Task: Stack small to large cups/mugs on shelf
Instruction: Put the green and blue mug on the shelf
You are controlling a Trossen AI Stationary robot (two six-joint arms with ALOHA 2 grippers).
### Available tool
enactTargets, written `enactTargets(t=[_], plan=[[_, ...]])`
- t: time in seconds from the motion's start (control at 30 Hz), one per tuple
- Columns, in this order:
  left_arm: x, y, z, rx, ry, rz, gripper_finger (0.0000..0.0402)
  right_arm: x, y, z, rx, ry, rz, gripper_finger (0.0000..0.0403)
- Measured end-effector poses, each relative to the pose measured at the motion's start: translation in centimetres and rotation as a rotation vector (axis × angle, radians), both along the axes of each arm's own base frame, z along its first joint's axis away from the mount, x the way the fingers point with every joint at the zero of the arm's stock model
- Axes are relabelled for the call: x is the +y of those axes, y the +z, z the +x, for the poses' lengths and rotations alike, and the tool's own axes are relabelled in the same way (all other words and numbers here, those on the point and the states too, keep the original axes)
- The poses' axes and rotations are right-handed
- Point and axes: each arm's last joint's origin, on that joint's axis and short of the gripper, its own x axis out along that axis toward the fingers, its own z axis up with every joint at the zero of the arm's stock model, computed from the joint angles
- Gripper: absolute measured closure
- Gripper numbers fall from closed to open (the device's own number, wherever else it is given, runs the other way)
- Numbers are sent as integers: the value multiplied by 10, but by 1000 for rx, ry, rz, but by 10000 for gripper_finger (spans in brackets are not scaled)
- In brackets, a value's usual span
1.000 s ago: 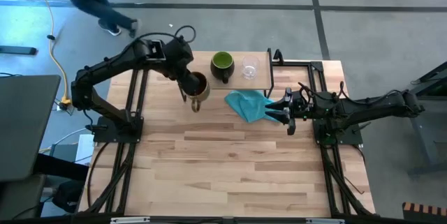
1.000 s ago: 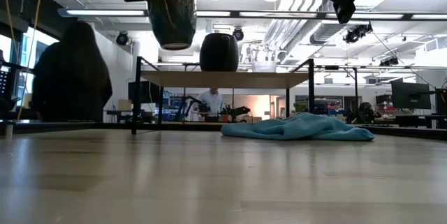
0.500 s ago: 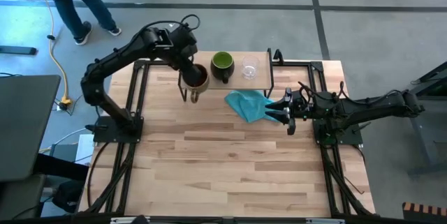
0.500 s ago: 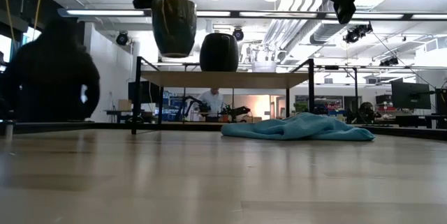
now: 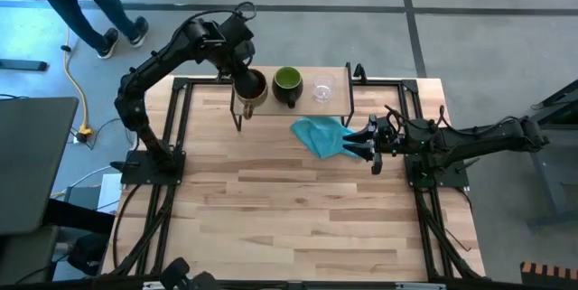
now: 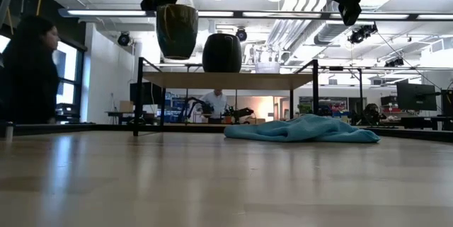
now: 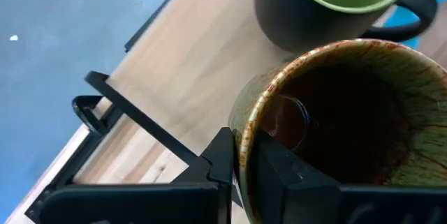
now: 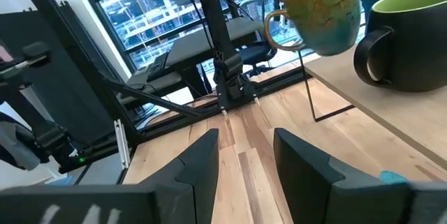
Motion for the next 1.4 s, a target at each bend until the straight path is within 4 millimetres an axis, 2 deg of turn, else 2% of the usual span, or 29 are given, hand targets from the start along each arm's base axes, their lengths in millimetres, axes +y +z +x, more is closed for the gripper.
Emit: enactTargets(t=[0.43, 0.97, 1.23, 1.4], plan=[[22, 2, -17, -32, 18, 18, 384, 0, -2, 0, 18, -1, -5, 275], [44, -25, -2, 17, -1, -44, 384, 0, -2, 0, 22, -5, -4, 275], [48, -26, 1, 5, -13, -24, 384, 0, -4, 0, 37, -4, -5, 275], [52, -27, -4, 21, 3, -27, 384, 0, -4, 0, 37, -3, -6, 275]])
